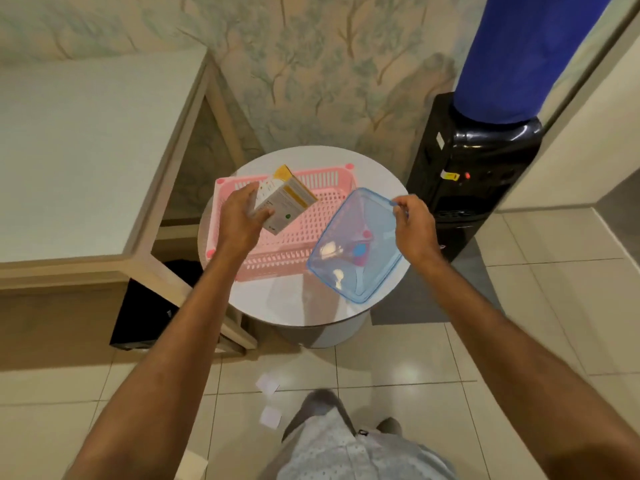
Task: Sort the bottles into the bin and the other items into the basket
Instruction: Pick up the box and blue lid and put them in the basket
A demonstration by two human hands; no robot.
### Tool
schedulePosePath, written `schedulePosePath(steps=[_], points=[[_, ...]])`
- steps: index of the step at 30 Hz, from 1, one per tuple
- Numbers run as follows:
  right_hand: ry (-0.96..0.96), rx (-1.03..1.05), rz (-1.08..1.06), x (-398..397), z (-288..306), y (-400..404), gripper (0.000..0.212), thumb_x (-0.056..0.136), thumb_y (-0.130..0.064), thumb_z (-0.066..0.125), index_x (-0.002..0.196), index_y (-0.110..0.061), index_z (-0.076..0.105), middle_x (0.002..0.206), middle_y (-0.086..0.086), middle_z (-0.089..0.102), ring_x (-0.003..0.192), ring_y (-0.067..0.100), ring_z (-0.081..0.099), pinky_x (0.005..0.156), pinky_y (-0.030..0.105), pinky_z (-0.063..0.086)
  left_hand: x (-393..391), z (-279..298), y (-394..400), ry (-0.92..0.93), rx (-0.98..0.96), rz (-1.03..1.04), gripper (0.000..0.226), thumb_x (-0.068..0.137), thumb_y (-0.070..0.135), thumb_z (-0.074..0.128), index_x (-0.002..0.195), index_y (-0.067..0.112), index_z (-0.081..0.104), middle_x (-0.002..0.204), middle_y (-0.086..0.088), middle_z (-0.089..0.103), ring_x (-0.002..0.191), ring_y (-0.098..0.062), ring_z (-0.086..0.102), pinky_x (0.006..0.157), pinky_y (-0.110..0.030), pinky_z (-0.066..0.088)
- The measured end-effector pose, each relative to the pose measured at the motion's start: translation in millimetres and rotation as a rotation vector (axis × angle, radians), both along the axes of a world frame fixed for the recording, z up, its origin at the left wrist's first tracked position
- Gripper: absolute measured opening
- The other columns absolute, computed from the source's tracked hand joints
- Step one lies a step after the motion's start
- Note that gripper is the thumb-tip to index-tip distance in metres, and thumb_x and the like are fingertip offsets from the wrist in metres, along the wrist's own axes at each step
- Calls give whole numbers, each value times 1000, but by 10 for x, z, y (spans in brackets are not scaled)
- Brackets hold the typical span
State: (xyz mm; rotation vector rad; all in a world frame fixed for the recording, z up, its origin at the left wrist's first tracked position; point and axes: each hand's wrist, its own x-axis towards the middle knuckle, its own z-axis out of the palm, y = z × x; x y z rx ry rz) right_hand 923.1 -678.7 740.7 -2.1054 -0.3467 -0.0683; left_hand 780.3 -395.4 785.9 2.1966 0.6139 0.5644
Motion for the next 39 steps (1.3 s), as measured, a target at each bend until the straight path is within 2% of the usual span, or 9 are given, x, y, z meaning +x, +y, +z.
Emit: schedulePosePath(steps=[2, 7, 12, 17, 21, 26, 33, 36, 39], points=[[-9, -20, 64, 272, 13, 162, 16, 103, -9, 50, 112, -9, 64, 108, -4, 58, 104, 18, 58, 88, 32, 48, 158, 31, 53, 5, 30, 4, 42, 88, 16, 77, 129, 17, 66, 128, -5, 68, 110, -15, 65, 78, -16, 55], [-43, -97, 184, 971, 5, 650, 17, 101, -8, 49, 108, -10, 65, 104, -4, 60, 99, 15, 56, 82, 24, 38, 620, -62, 455, 149, 44, 39, 52, 86, 13, 79, 135, 15, 62, 133, -8, 60, 122, -24, 61, 95, -45, 59], [-41, -170, 262, 1517, -5, 1140, 21, 103, -9, 46, 111, -8, 65, 106, 2, 63, 96, 14, 53, 80, 22, 36, 1061, -285, 804, 193, 51, 45, 57, 86, 12, 80, 138, 21, 60, 140, -7, 52, 130, -24, 50, 102, -44, 54], [1, -214, 318, 1856, -137, 1547, 20, 102, -5, 47, 111, -7, 65, 115, 10, 67, 104, 24, 60, 89, 34, 48, 1453, -520, 1065, 274, 46, -17, 53, 89, 13, 76, 139, 21, 60, 147, -5, 52, 134, -25, 49, 108, -45, 49], [26, -281, 387, 1975, -388, 1810, 20, 101, -5, 48, 111, -8, 65, 113, 14, 66, 103, 27, 60, 93, 39, 49, 1621, -770, 1203, 315, 43, -7, 50, 89, 12, 75, 137, 21, 60, 145, -7, 53, 132, -26, 48, 107, -42, 46], [76, -350, 457, 1980, -732, 1945, 20, 102, -5, 47, 112, -5, 65, 112, 15, 67, 104, 30, 60, 88, 30, 43, 1681, -1089, 1387, 352, 53, -43, 50, 89, 11, 74, 134, 24, 59, 142, -4, 54, 129, -25, 48, 107, -44, 42], [89, -466, 472, 1960, -1049, 2019, 20, 104, -8, 48, 113, -7, 66, 115, 14, 66, 109, 30, 59, 96, 38, 47, 1787, -1419, 1536, 419, 50, -114, 56, 89, 9, 75, 140, 23, 55, 147, -4, 51, 136, -26, 47, 112, -47, 45], [42, -575, 438, 1980, -1108, 2034, 22, 103, -8, 49, 116, -11, 66, 115, 14, 65, 111, 31, 57, 96, 43, 48, 1841, -1483, 1527, 408, 62, -124, 57, 89, 9, 74, 141, 22, 54, 149, -5, 50, 137, -27, 46, 112, -48, 45], [-101, -737, 450, 2015, -1136, 2060, 22, 98, -11, 58, 118, -14, 67, 117, 12, 65, 109, 31, 58, 91, 40, 45, 1892, -1522, 1532, 373, 87, -120, 56, 90, 12, 73, 141, 25, 53, 150, -2, 50, 138, -27, 47, 111, -47, 44]])
